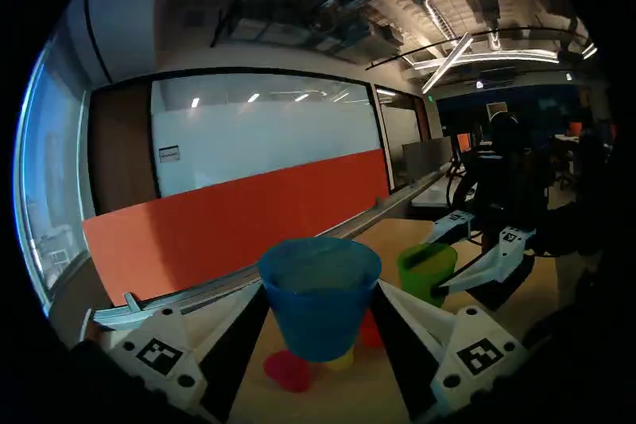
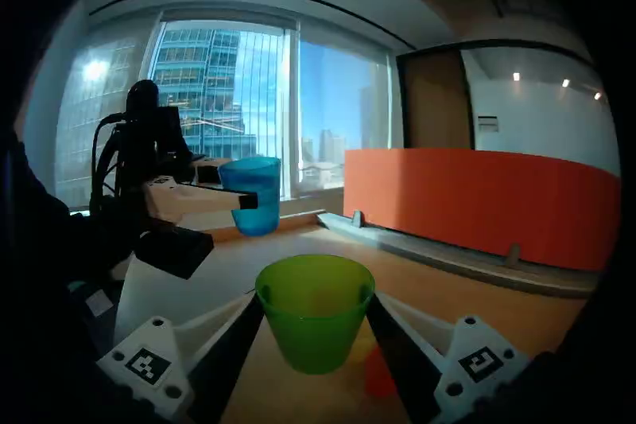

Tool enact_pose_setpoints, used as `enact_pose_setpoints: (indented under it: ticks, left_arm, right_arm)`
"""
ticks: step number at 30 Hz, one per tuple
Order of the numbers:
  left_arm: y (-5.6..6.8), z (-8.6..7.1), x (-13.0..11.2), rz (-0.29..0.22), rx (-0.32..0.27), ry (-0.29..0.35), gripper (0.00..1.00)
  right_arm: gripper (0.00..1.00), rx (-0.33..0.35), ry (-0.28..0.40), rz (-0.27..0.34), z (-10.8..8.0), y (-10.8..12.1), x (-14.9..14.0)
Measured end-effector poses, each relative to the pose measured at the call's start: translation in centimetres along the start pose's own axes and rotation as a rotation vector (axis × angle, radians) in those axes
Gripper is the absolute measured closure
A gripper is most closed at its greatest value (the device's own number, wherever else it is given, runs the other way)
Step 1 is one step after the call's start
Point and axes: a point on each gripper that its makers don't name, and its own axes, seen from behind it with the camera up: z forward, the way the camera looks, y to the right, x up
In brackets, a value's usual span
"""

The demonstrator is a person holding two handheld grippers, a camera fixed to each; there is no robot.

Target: Pour water

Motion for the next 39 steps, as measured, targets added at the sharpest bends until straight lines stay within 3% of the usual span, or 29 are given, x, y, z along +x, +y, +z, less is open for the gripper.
enact_pose_setpoints:
  ticks: [19,39]
  left_arm:
    - [0.5,0.7,3.1,0.196,0.026,0.008,0.17]
    - [0.9,0.7,5.6,0.442,0.055,-0.006,0.17]
  right_arm:
    - [0.10,0.066,0.000,-0.003,1.5,-2.4,-0.1]
    - [0.10,0.117,0.002,-0.021,2.5,-4.3,0.6]
